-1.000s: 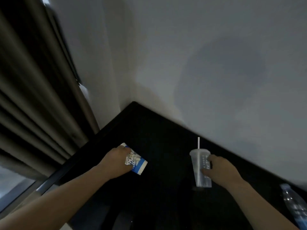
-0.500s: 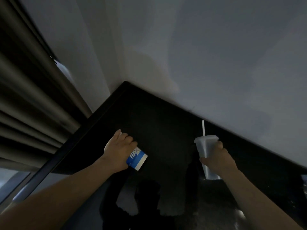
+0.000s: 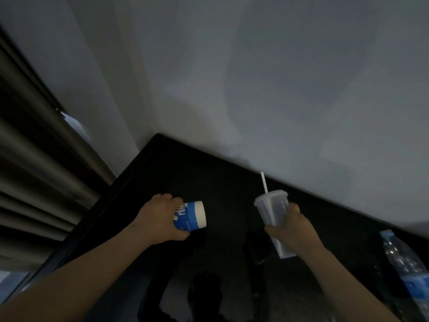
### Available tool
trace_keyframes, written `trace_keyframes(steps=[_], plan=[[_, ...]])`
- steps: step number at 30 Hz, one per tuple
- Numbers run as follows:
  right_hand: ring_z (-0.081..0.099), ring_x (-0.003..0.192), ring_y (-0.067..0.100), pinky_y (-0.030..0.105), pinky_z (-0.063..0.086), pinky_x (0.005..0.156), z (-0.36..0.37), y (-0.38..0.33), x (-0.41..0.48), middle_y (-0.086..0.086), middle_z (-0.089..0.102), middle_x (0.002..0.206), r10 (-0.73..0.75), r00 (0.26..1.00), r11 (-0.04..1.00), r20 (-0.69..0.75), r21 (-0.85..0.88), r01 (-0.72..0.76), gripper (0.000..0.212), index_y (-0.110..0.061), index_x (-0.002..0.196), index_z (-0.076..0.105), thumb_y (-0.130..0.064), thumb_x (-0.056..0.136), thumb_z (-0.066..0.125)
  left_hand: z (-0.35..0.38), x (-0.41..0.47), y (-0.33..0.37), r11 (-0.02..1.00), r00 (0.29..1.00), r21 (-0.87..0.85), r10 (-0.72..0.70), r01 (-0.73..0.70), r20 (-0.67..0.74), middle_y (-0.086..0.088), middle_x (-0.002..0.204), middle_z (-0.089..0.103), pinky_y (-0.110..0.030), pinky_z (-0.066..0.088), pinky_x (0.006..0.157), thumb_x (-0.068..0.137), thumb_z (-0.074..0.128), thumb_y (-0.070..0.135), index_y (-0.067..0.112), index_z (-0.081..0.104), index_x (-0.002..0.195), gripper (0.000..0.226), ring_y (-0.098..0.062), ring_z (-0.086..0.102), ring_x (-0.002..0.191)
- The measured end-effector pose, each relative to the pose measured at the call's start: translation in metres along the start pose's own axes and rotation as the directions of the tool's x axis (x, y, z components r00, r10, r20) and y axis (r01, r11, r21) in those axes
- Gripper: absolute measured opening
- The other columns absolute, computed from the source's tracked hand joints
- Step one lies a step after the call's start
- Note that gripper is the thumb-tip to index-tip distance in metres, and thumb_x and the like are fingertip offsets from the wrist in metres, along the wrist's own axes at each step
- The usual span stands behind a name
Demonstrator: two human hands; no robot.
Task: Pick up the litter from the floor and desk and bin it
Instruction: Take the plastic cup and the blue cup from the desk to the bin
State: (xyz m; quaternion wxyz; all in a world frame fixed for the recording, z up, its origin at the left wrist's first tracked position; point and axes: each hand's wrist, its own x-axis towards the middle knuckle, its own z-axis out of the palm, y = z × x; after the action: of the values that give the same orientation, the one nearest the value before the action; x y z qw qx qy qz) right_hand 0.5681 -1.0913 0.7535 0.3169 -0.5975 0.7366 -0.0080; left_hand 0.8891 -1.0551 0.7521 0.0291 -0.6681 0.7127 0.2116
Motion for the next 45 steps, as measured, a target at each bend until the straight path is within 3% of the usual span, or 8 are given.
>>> trace_keyframes(steps=[6, 11, 17, 22, 32, 36, 41, 45], plan=[[0.053, 0.083, 0.016, 0.022, 0.039, 0.055, -0.043, 0.011, -0.070, 0.002, 0.051, 0.103, 0.096, 0.977, 0.984, -0.192, 0.168, -0.063, 0.074, -0.011, 0.129, 0.036, -0.038, 0.074, 0.077, -0.037, -0.009, 0.052, 0.979, 0.994, -0.182, 0.082, -0.093, -0.067, 0.009, 0.090, 0.053, -0.018, 0.042, 0.070, 0.062, 0.075, 0.059, 0.026, 0.052, 0.094, 0.051, -0.003, 0.052, 0.080], [0.056, 0.089, 0.016, 0.021, 0.041, 0.057, -0.064, 0.037, -0.154, 0.001, 0.053, 0.106, 0.283, 0.905, 0.891, -0.318, 0.436, -0.126, 0.073, -0.014, 0.132, 0.036, -0.036, 0.075, 0.077, -0.051, -0.024, 0.117, 0.843, 0.986, -0.513, 0.159, -0.160, -0.046, 0.002, 0.077, 0.065, -0.023, 0.050, 0.063, 0.063, 0.082, 0.044, 0.018, 0.058, 0.081, 0.039, -0.008, 0.063, 0.070], [0.057, 0.087, 0.015, 0.034, 0.049, 0.070, -0.072, 0.083, -0.256, -0.002, 0.057, 0.102, 0.481, 0.747, 0.771, -0.458, 0.627, -0.112, 0.063, -0.018, 0.124, 0.042, -0.031, 0.073, 0.077, -0.050, -0.061, 0.218, 0.639, 0.943, -0.733, 0.332, -0.233, -0.010, 0.004, 0.083, 0.070, -0.023, 0.048, 0.065, 0.071, 0.079, 0.034, 0.023, 0.064, 0.088, 0.026, -0.007, 0.066, 0.077], [0.055, 0.085, 0.006, 0.021, 0.040, 0.059, -0.082, 0.128, -0.328, -0.004, 0.056, 0.105, 0.607, 0.586, 0.676, -0.537, 0.737, -0.025, 0.065, -0.020, 0.128, 0.043, -0.030, 0.073, 0.078, -0.038, -0.104, 0.303, 0.552, 0.881, -0.765, 0.472, -0.331, -0.040, 0.006, 0.083, 0.071, -0.019, 0.045, 0.063, 0.072, 0.079, 0.031, 0.025, 0.063, 0.090, 0.024, -0.005, 0.066, 0.078], [0.059, 0.078, 0.003, 0.022, 0.041, 0.059, -0.092, 0.258, -0.524, -0.010, 0.061, 0.090, 0.757, 0.212, 0.612, -0.618, 0.784, 0.100, 0.045, -0.024, 0.109, 0.050, -0.027, 0.075, 0.078, 0.020, -0.253, 0.497, 0.381, 0.625, -0.780, 0.781, -0.497, -0.017, 0.004, 0.078, 0.073, -0.026, 0.050, 0.069, 0.073, 0.079, 0.033, 0.020, 0.067, 0.083, 0.021, -0.005, 0.068, 0.074], [0.061, 0.078, 0.003, 0.020, 0.041, 0.061, -0.093, 0.318, -0.616, -0.009, 0.061, 0.094, 0.767, 0.083, 0.623, -0.636, 0.769, 0.143, 0.047, -0.027, 0.110, 0.048, -0.023, 0.074, 0.078, 0.050, -0.338, 0.576, 0.302, 0.504, -0.790, 0.864, -0.533, -0.010, 0.003, 0.076, 0.073, -0.026, 0.051, 0.065, 0.052, 0.074, 0.054, 0.019, 0.066, 0.081, 0.047, -0.007, 0.068, 0.070], [0.060, 0.081, 0.003, 0.018, 0.042, 0.061, -0.083, 0.380, -0.712, -0.009, 0.060, 0.098, 0.778, -0.026, 0.626, -0.627, 0.772, 0.108, 0.052, -0.031, 0.114, 0.044, -0.025, 0.075, 0.078, 0.087, -0.434, 0.656, 0.211, 0.357, -0.837, 0.934, -0.505, 0.020, 0.007, 0.070, 0.072, -0.015, 0.047, 0.055, 0.071, 0.082, 0.027, 0.014, 0.066, 0.083, 0.024, -0.002, 0.066, 0.063], [0.061, 0.078, 0.002, 0.017, 0.042, 0.061, -0.073, 0.425, -0.763, -0.010, 0.061, 0.095, 0.788, -0.099, 0.615, -0.608, 0.784, 0.086, 0.049, -0.029, 0.113, 0.046, -0.025, 0.075, 0.078, 0.119, -0.486, 0.708, 0.215, 0.269, -0.857, 0.959, -0.469, 0.093, 0.002, 0.080, 0.074, -0.032, 0.055, 0.070, 0.046, 0.076, 0.053, 0.016, 0.067, 0.090, 0.058, -0.013, 0.071, 0.073]])
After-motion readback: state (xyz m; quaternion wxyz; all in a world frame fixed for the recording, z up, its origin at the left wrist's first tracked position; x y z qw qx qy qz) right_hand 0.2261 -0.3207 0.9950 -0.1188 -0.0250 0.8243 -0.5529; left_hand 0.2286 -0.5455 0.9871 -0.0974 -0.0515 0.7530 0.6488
